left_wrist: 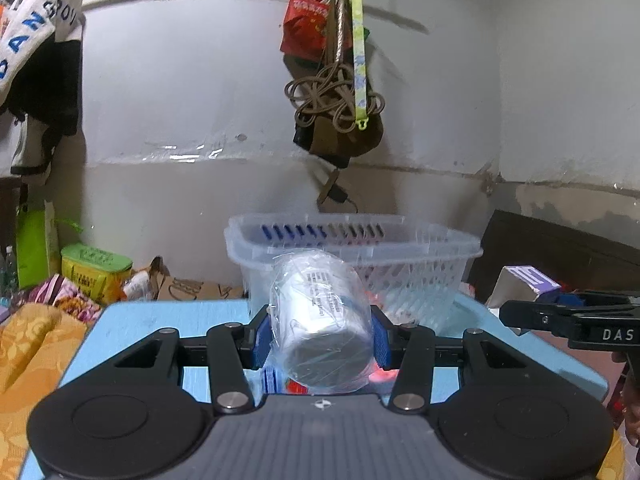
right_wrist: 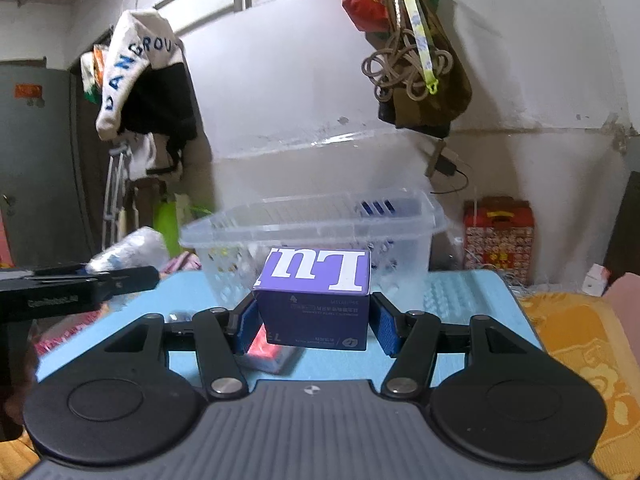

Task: Organize objects
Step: 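Carry the white roll into the basket with the left tool while the right tool drops the Lu box in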

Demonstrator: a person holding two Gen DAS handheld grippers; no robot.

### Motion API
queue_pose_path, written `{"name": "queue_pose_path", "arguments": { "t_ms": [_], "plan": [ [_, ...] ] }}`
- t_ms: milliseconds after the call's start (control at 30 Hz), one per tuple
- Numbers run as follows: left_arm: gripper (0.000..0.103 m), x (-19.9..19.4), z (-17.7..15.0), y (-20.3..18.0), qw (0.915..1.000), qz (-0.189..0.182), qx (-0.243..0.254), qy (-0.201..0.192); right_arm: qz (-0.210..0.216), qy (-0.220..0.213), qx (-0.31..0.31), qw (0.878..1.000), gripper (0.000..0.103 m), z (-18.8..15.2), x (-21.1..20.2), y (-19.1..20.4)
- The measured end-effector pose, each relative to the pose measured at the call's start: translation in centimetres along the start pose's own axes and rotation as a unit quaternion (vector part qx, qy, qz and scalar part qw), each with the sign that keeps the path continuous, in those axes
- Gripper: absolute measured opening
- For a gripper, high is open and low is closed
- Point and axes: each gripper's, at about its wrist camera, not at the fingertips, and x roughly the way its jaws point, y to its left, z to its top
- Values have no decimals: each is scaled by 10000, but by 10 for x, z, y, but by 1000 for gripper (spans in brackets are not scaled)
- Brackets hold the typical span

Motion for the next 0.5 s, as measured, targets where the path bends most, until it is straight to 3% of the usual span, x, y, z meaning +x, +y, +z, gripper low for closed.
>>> {"name": "queue_pose_path", "arguments": {
  "t_ms": [300,500],
  "plan": [
    [52,31,52,3,9997,-184,-107,114,-3,42,-308,9995,61,54,28,1],
    [52,69,86,2,9991,-191,-126,351,-143,346,-447,9983,61,84,70,-4]
  ]
}}
